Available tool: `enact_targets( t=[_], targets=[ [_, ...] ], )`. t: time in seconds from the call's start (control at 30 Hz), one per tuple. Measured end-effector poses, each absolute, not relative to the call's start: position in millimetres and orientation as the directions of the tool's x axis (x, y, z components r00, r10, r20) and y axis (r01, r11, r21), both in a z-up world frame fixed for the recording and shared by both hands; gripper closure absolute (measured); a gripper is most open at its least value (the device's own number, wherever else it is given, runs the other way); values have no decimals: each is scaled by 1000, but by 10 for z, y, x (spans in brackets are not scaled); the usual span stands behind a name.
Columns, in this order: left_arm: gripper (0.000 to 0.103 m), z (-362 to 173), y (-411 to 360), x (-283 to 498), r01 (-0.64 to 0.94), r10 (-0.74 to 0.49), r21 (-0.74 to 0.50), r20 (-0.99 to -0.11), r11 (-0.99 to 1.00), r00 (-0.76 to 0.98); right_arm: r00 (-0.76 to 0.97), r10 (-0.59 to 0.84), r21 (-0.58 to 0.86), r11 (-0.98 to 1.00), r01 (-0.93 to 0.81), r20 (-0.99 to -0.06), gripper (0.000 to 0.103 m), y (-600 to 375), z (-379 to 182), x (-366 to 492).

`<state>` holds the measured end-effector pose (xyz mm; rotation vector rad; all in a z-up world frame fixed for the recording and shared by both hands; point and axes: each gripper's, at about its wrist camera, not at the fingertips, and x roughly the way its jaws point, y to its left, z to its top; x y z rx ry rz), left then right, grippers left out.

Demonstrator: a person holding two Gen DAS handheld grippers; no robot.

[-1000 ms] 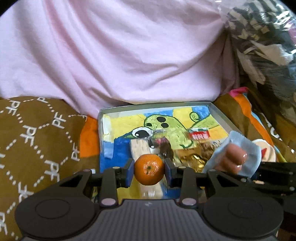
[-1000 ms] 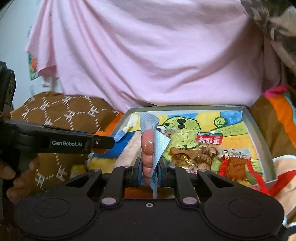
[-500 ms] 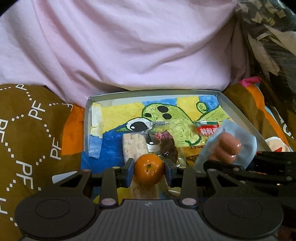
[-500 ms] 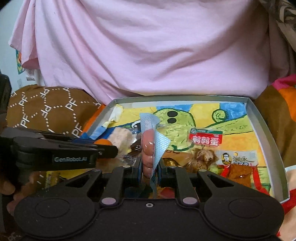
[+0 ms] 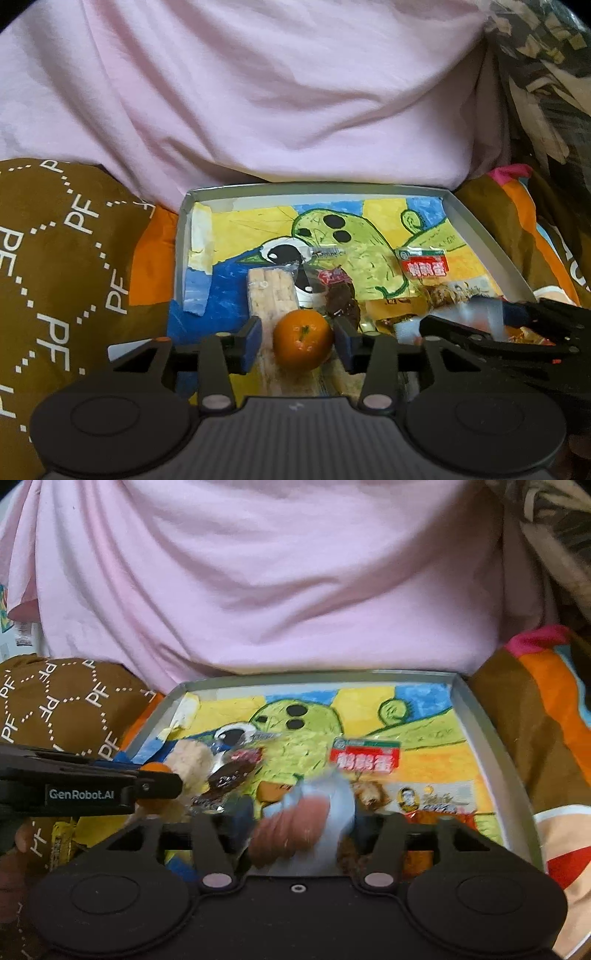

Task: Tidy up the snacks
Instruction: 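Open the left tool over the tray while the right tool releases the sausage packet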

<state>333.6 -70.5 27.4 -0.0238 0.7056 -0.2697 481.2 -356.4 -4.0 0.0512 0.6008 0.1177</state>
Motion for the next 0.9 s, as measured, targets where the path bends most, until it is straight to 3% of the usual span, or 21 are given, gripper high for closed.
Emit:
enact_targets(
  t=[0.07,0.2,0.27,0.53,0.9],
  targets=[
    [45,297,-695,3322,227,-249,-118,-632,967,734,835,111,66,994,-90,-539,25,-3562,2,4781],
    [33,377,-667,3265,209,-234,-114,-613,971,754,862,89,50,996,-74,-499,18,-3578,91,4713],
    [26,429,-648,3228,195,-221,-108,-599,975,770,873,79,54,997,-60,-481,9,-3590,137,4663],
    [2,701,-575,2915,173,-176,-53,-506,984,845,923,28,40,999,-14,-384,1,-3588,391,4336],
    [0,964,-400,2204,161,-154,-19,-411,987,898,936,3,77,997,25,-351,1,-3567,677,3666]
  ],
)
